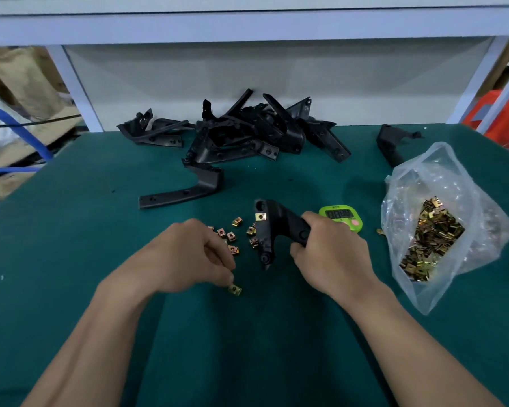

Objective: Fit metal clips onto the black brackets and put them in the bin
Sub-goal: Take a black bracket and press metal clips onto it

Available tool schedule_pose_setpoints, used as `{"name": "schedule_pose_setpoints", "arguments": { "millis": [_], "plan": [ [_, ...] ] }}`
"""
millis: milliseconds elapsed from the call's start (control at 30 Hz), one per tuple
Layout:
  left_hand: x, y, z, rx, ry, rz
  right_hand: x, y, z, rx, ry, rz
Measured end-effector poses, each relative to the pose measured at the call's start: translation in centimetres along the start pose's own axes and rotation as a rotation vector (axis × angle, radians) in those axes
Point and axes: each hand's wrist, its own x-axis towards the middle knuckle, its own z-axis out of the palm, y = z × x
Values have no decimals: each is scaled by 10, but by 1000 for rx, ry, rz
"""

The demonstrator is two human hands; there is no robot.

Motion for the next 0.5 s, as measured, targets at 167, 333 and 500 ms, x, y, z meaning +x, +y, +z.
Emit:
{"name": "schedule_pose_setpoints", "arguments": {
  "millis": [167,333,500],
  "plan": [
    [-9,-1,17,90,-29,-8,0,0,1,-21,-21,-3],
    [-5,-2,24,46,27,28,0,-2,1,-3,-28,-8],
    [4,15,49,-279,375,105,3,3,0,51,-1,40]
  ]
}}
